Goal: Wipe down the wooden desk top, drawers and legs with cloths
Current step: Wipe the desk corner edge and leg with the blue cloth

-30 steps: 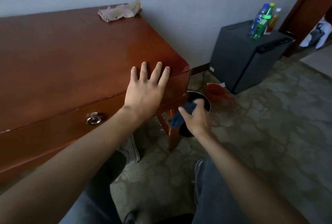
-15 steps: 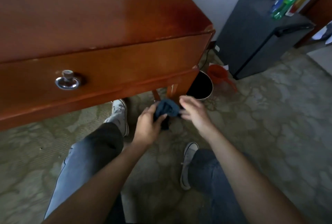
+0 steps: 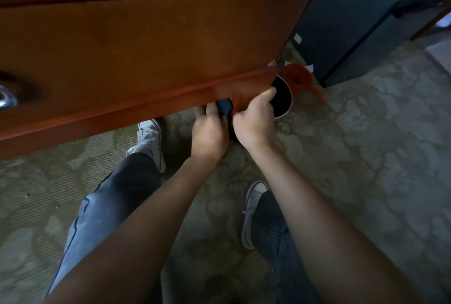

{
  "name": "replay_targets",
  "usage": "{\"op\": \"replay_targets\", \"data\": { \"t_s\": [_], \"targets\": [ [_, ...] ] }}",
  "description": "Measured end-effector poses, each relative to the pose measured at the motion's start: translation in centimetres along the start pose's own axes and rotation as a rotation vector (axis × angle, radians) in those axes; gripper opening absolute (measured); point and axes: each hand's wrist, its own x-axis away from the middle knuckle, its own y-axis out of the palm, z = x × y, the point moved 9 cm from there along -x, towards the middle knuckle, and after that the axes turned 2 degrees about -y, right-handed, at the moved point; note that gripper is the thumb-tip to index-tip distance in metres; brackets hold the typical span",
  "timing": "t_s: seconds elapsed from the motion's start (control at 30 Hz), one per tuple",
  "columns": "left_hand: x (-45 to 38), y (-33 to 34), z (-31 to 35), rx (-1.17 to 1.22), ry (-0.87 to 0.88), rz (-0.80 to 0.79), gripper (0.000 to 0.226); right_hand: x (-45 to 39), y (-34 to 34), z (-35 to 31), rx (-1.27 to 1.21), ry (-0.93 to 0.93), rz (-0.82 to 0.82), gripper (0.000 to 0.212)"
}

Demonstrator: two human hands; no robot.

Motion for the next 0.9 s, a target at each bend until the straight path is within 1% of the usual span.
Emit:
{"op": "replay_targets", "data": {
  "t_s": [0.13, 0.2, 0.27, 0.3, 0.43, 0.5, 0.57, 0.6, 0.67, 0.7, 0.73, 0.8, 0.83, 0.9],
  "targets": [
    [-0.3, 4.2, -4.8, 0.061, -0.241, -0.186, 0.041, -0.1, 0.2, 0.2, 0.052, -0.009, 0.054, 0.066],
    [-0.8, 5.1, -6.4, 0.079, -0.279, -0.240, 0.036, -0.3, 0.3, 0.2, 0.074, -0.022, 0.081, 0.067],
    [-0.1, 3.9, -5.2, 0.060, -0.217, -0.247, 0.034, -0.3, 0.1, 0.1, 0.085, -0.020, 0.089, 0.063],
    [0.5, 2.7, -3.8, 0.056, -0.153, -0.227, 0.033, -0.2, 0.0, -0.1, 0.082, -0.019, 0.086, 0.062],
    [2.8, -2.7, 1.5, 0.107, 0.121, -0.052, 0.043, 0.1, -0.4, -0.6, 0.008, -0.019, 0.052, 0.050],
    [3.1, -3.7, 2.9, 0.120, 0.168, -0.010, 0.045, 0.2, -0.5, -0.5, -0.013, -0.022, 0.016, 0.050],
    [2.5, -3.7, 3.2, 0.115, 0.142, 0.021, 0.044, 0.0, -0.4, -0.4, 0.010, -0.034, -0.042, 0.059],
    [2.0, -3.5, 3.2, 0.086, 0.132, 0.037, 0.038, -0.1, -0.4, -0.3, 0.024, -0.034, -0.064, 0.064],
    [0.1, -2.6, 2.6, 0.014, 0.107, 0.031, 0.015, -0.2, -0.3, -0.1, 0.046, -0.027, -0.088, 0.072],
    [-1.1, -2.1, 1.9, 0.006, 0.076, 0.019, 0.012, -0.1, -0.2, 0.0, 0.050, -0.021, -0.090, 0.074],
    [-2.4, -1.4, 0.9, 0.008, 0.037, 0.004, 0.013, -0.1, -0.2, 0.0, 0.046, -0.016, -0.087, 0.076],
    [-3.9, 0.8, -1.1, -0.030, -0.064, -0.081, 0.017, 0.0, -0.2, -0.1, 0.030, -0.012, -0.081, 0.074],
    [-4.1, 2.0, -2.1, -0.047, -0.118, -0.128, 0.025, 0.1, -0.1, -0.1, 0.024, -0.015, -0.086, 0.073],
    [-3.6, 3.5, -3.5, -0.016, -0.181, -0.165, 0.039, 0.1, -0.1, -0.2, 0.007, -0.024, -0.093, 0.071]
  ]
}}
